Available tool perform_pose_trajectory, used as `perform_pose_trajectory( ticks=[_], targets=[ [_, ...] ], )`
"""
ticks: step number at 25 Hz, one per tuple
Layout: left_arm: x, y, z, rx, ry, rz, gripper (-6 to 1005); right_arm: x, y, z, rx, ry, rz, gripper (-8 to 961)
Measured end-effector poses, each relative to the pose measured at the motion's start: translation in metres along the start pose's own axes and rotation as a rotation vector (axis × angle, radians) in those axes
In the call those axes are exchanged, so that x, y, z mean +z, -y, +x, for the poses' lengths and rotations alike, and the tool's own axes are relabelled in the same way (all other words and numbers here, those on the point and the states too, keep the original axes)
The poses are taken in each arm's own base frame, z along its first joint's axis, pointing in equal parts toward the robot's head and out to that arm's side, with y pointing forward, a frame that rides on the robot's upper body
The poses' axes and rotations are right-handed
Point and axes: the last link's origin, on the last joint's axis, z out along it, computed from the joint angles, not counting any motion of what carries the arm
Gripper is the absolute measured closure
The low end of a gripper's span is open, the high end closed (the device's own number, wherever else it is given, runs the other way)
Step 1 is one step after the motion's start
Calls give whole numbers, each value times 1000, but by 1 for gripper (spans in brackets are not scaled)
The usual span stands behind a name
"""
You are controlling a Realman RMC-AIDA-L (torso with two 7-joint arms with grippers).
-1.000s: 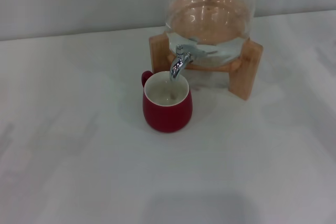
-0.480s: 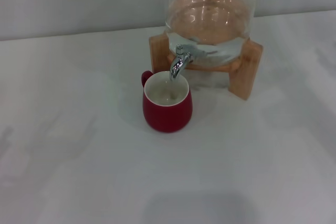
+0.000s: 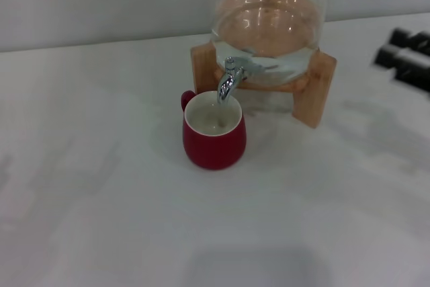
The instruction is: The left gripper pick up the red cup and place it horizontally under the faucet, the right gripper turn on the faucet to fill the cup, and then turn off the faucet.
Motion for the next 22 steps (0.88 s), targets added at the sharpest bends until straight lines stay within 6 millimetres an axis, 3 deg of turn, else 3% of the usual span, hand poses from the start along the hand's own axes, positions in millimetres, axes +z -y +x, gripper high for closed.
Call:
perform_pose_trajectory(
  ticks=[4,9,15,22],
  targets=[
    [6,3,0,4,6,14,271,43,-17,13,24,-90,-122,321],
    [9,4,0,1,6,19,271,84,-24,24,21,-185,-151,321],
    [7,6,1,-2,-7,31,271,101,-25,28,6,-227,-92,321],
    [9,6,2,0,-10,33,272,106,-27,30,9,-230,-89,321]
  ],
)
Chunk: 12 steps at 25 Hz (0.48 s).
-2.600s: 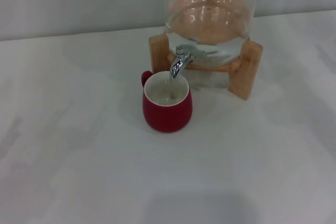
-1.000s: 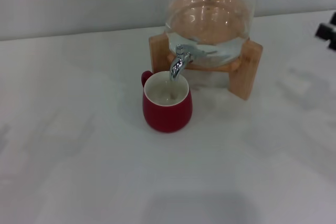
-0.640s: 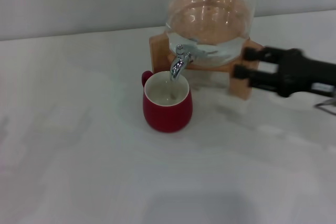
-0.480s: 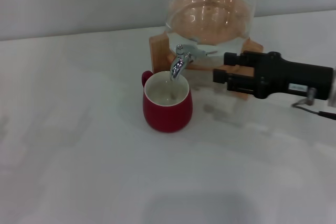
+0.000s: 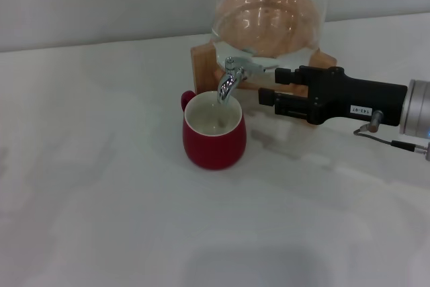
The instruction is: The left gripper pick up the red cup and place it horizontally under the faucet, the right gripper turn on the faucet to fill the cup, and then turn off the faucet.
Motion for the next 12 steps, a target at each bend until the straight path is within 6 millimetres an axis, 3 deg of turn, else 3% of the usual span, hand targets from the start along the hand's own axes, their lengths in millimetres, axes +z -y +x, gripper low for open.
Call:
perform_pose_trajectory(
  ticks=[12],
  targets=[
    [0,2,-2,-2,10,14,272,5,-4,-9,-15,28,-25,321]
  ],
)
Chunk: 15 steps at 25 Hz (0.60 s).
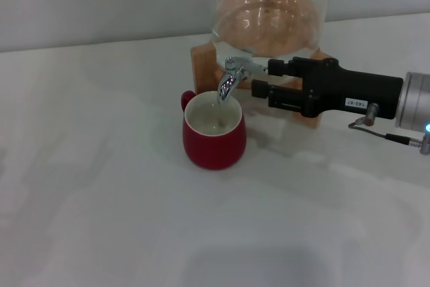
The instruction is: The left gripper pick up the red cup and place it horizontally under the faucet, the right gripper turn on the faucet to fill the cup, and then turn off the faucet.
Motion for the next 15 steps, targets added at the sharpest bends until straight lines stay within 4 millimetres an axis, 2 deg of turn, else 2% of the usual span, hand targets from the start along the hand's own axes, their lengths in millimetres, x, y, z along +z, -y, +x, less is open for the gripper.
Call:
perform_pose_trajectory(
  ticks=[15],
  targets=[
    [-3,1,-1,-3,-1,9,273,15,-18,-7,-39,2,-78,321]
  ],
)
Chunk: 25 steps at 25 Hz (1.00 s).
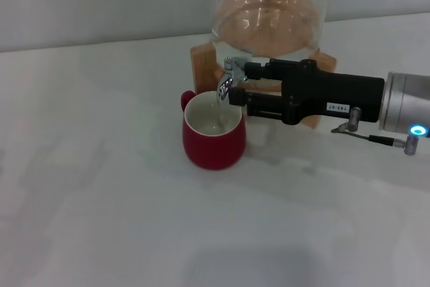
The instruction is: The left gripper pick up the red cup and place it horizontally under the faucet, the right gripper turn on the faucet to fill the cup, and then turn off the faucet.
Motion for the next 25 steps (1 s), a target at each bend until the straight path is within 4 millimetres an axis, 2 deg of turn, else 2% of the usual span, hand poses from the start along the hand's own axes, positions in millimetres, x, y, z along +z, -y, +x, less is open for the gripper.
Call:
perform_pose_trajectory(
  ticks=[12,21,25],
  targets=[
    [0,0,0,0,-1,2,273,-3,-1,-1,5,13,-1,321],
    [-2,1,0,2,1,6,274,-28,-5,-5,8,49,6,321],
    [-3,3,2,7,-7,20,274,-44,-13,-10,-3,53,35,321]
  ],
)
